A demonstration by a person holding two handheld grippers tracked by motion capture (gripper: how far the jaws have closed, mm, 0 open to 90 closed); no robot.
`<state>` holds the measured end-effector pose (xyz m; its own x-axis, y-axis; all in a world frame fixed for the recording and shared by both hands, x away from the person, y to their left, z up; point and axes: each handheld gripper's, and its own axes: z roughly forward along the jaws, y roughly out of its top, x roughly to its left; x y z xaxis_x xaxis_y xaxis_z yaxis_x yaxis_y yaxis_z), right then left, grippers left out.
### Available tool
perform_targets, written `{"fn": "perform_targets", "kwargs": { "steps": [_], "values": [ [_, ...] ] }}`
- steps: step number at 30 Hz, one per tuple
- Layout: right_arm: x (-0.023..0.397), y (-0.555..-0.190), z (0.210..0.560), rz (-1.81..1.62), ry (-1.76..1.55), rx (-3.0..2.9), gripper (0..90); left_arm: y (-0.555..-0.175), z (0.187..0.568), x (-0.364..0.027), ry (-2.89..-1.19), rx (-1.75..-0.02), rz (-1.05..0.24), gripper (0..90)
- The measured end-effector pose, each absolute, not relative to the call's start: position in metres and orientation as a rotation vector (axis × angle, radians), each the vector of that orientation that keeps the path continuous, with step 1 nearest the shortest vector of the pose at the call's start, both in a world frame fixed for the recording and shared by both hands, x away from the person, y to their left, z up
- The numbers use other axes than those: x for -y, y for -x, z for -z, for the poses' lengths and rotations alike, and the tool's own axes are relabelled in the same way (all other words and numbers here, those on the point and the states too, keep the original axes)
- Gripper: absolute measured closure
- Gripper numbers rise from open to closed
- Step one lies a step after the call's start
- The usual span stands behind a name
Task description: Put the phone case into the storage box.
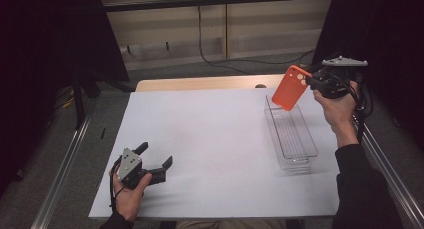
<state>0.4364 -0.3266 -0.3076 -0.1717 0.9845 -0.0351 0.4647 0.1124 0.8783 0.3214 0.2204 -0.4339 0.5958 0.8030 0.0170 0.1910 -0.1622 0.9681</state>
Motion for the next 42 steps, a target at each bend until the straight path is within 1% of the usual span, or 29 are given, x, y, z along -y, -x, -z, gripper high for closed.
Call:
{"fn": "perform_targets", "kwargs": {
  "steps": [10,24,42],
  "values": [
    [0.317,-0.447,0.31,-0.928,-1.394,-1.759,81.3,-0.322,0.434,-0.219,-1.688,-0.823,-0.671,3.0],
    [0.315,-0.458,0.325,-0.882,-1.385,-1.797,81.3,-0.322,0.434,-0.22,-1.689,-0.823,-0.67,3.0],
    [0.301,-0.465,0.335,-0.798,-1.35,-1.816,81.4,-0.322,0.434,-0.22,-1.685,-0.828,-0.671,3.0]
  ]
}}
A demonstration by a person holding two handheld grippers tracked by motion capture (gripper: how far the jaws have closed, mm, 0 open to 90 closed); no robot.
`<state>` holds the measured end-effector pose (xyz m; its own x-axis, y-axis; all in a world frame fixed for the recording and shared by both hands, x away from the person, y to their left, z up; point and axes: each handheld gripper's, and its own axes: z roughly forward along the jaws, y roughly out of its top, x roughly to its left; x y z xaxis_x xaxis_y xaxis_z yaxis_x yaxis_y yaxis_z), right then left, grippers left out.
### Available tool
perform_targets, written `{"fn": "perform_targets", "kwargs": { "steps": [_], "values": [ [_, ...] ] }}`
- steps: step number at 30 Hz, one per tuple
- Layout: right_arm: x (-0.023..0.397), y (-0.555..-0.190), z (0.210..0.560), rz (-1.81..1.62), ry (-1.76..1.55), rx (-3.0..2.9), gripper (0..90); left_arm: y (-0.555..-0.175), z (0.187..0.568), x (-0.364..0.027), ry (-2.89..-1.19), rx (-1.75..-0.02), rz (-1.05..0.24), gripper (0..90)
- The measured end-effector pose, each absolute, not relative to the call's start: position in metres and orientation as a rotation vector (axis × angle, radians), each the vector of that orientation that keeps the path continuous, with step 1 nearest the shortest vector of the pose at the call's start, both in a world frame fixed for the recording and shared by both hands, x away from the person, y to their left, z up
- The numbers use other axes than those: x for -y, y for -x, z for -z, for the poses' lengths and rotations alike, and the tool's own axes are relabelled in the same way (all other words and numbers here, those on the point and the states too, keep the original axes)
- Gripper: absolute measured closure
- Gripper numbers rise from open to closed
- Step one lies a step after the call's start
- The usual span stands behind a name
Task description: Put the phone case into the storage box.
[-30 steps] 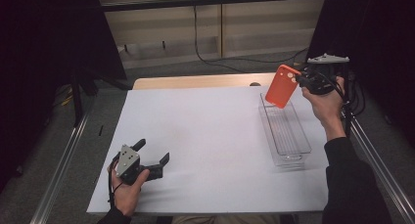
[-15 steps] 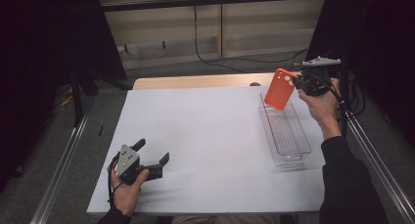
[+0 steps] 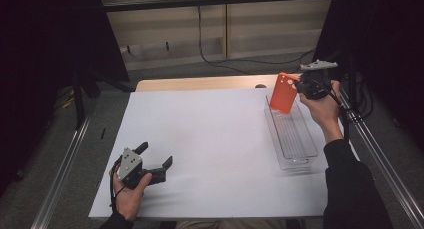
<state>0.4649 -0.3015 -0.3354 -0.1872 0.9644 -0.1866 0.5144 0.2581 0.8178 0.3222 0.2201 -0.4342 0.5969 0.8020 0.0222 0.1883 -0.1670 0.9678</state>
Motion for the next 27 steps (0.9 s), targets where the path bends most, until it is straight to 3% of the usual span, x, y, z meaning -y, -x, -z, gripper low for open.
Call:
{"fn": "perform_targets", "kwargs": {
  "steps": [27],
  "values": [
    [0.286,-0.471,0.348,-0.721,-1.327,-1.833,81.5,-0.322,0.434,-0.22,-1.693,-0.824,-0.674,3.0]
  ]
}}
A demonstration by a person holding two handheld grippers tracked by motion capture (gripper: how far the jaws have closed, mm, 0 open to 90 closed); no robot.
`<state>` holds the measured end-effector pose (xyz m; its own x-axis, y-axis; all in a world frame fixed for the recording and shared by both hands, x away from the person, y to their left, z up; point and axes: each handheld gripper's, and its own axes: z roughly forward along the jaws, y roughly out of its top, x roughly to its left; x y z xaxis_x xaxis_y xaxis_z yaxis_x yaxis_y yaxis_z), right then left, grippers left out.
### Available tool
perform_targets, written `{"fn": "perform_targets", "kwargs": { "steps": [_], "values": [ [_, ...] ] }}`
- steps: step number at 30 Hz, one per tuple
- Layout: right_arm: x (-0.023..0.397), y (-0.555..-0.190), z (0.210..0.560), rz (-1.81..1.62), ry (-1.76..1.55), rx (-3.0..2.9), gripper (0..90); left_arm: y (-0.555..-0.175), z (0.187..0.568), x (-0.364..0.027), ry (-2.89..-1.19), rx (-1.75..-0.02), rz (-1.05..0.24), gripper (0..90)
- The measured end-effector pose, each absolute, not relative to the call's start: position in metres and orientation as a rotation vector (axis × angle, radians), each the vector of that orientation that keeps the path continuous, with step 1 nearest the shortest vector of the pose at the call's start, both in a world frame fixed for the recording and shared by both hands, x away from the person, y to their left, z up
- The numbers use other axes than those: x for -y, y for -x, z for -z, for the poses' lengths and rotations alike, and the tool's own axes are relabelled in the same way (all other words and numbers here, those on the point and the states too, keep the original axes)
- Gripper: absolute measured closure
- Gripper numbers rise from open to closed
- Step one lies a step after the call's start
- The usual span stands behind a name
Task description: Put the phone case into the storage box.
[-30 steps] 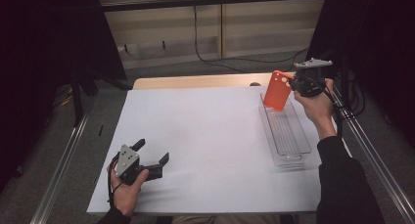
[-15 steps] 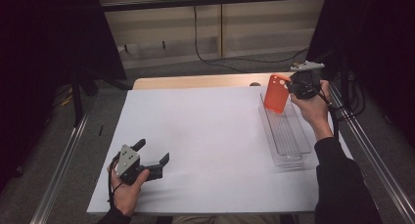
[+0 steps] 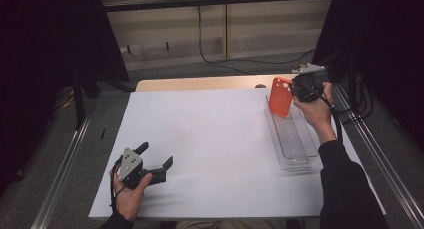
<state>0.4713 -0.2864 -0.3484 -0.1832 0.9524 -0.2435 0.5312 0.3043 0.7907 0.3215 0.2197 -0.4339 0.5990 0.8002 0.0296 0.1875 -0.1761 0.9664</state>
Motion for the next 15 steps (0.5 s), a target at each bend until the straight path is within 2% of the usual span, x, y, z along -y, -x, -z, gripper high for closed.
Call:
{"fn": "perform_targets", "kwargs": {
  "steps": [15],
  "values": [
    [0.298,-0.485,0.346,-0.766,-1.396,-1.86,81.2,-0.324,0.435,-0.218,-1.697,-0.819,-0.661,3.0]
  ]
}}
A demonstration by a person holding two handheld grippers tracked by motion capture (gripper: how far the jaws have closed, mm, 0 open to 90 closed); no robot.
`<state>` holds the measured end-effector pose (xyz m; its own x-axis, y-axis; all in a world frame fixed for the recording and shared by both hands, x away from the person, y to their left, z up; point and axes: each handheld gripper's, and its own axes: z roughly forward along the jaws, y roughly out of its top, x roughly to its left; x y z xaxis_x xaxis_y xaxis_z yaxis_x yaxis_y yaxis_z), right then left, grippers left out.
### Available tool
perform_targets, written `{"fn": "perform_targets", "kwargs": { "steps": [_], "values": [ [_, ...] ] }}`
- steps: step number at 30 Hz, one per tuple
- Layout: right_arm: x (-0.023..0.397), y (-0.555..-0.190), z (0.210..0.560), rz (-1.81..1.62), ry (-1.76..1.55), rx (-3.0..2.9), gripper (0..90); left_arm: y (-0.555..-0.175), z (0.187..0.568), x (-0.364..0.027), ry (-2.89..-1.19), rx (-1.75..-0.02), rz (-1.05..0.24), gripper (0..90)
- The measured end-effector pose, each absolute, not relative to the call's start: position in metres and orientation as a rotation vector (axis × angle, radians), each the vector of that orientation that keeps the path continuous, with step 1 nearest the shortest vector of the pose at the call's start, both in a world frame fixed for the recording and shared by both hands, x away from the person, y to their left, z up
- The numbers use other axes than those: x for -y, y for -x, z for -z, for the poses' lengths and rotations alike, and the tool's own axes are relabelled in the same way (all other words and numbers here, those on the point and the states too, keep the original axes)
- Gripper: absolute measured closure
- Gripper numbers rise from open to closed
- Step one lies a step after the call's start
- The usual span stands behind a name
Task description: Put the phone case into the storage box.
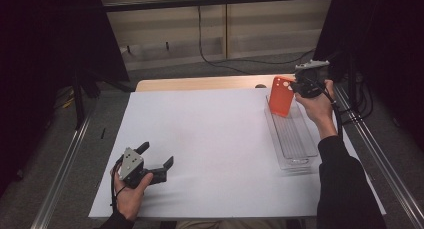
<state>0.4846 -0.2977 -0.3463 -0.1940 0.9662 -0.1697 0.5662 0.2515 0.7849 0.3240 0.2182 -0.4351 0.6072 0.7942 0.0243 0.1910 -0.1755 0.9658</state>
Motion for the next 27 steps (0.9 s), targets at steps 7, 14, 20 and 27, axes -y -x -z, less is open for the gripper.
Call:
{"fn": "perform_targets", "kwargs": {
  "steps": [7,14,20,27],
  "values": [
    [0.3,-0.491,0.347,-0.764,-1.407,-1.858,80.9,-0.325,0.435,-0.219,-1.702,-0.811,-0.661,3.0],
    [0.298,-0.499,0.347,-0.774,-1.403,-1.869,80.5,-0.325,0.435,-0.219,-1.707,-0.81,-0.664,3.0],
    [0.296,-0.503,0.347,-0.778,-1.407,-1.868,80.3,-0.326,0.435,-0.219,-1.714,-0.806,-0.666,3.0],
    [0.297,-0.507,0.348,-0.798,-1.406,-1.864,80.2,-0.326,0.435,-0.219,-1.706,-0.806,-0.669,3.0]
  ]
}}
